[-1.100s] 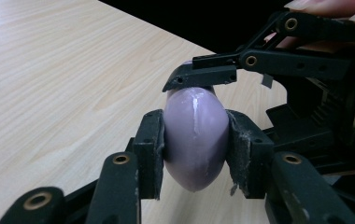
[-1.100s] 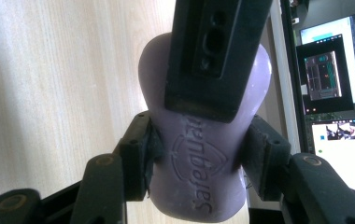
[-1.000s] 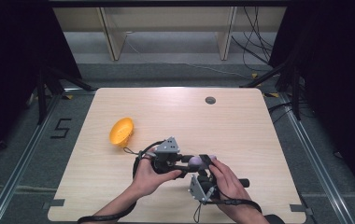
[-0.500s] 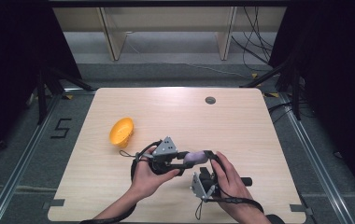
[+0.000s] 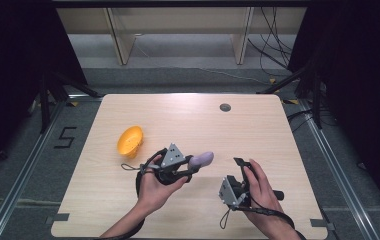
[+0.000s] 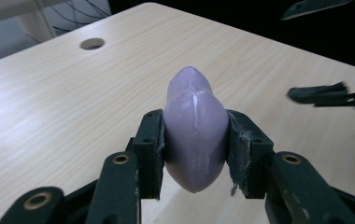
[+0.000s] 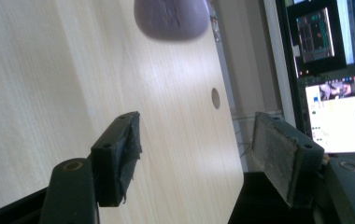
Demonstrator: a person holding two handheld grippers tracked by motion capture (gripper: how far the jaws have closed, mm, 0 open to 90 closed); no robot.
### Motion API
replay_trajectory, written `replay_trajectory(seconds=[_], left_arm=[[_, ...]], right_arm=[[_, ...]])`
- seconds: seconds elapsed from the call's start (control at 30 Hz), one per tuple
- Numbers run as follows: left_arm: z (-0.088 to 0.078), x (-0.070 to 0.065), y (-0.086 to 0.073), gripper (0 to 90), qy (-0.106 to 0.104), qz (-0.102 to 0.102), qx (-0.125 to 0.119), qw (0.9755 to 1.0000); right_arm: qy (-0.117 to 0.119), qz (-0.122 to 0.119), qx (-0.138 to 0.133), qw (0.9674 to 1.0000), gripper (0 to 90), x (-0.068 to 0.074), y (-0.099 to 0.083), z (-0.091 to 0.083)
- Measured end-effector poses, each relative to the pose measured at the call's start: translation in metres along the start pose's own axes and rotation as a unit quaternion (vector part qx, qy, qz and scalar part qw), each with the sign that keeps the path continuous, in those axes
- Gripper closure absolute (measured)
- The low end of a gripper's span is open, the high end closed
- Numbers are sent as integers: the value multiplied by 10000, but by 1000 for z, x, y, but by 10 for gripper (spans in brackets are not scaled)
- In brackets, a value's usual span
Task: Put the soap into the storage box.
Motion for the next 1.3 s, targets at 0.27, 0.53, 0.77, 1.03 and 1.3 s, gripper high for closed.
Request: replay_trajectory(seconds=[0.27, 0.53, 0.77, 1.03, 1.3], left_arm=[[-9, 15, 3, 591, 472, -178, -277, 9983], [-21, 28, -2, 591, 1051, -181, -480, 9931], [-32, 41, -6, 591, 1491, -150, -586, 9870], [-42, 57, -18, 591, 1783, -446, -646, 9808], [-52, 71, -26, 591, 2178, -469, -655, 9727]], right_arm=[[17, 345, 11, 9994, 347, -6, -14, -3], [46, 623, 118, 9980, 347, -7, -28, -5], [54, 573, 98, 9983, 347, -10, -29, -4], [47, 639, 94, 9979, 348, -10, -30, -2], [85, 766, 134, 9969, 348, -8, -30, -3]])
Point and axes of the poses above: each handheld gripper's, and its own axes: z roughly forward along the jaws, y roughly out of its top, x roughly to its left, the point moved 10 cm from there along z, roughly forward along the jaws, and after that the axes turned 3 degrees about -y, right-handed, at the moved point
